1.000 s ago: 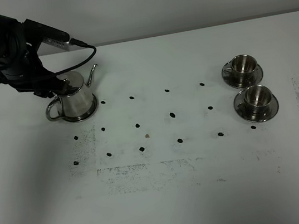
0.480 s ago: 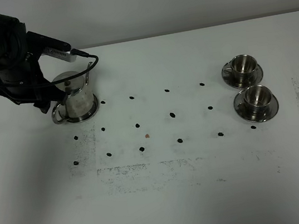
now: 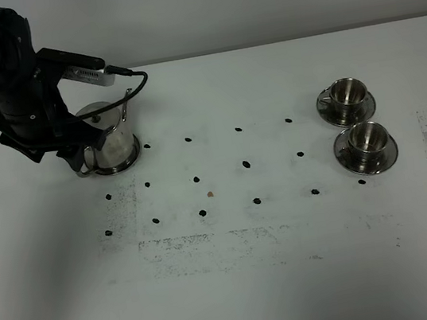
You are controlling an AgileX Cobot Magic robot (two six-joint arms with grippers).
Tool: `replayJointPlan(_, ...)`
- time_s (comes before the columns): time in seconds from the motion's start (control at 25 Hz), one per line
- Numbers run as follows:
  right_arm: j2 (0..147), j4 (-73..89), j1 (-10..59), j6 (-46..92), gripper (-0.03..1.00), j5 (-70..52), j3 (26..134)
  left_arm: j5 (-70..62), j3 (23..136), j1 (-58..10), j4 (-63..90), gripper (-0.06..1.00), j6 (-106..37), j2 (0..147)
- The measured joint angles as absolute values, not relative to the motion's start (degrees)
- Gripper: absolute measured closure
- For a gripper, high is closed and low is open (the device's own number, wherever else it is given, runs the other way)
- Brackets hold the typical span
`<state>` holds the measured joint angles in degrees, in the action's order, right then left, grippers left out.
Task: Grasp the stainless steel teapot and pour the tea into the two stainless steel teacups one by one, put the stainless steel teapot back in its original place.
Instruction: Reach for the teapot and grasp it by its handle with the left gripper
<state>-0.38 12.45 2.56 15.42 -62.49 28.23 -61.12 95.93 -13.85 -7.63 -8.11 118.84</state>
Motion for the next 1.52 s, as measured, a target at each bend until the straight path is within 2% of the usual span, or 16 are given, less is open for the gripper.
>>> replayJointPlan(0.72, -0.38, 12.56, 2.56, 15.41, 0.56, -62.49, 28.23, -58.66, 96.00, -14.29, -7.19, 0.41, -9.60, 124.46)
replayJointPlan(1.52, -0.38, 14.31, 2.59, 15.41, 0.56, -62.49, 28.23, -58.36, 101.88, -14.29, -6.98, 0.41, -9.62, 127.14)
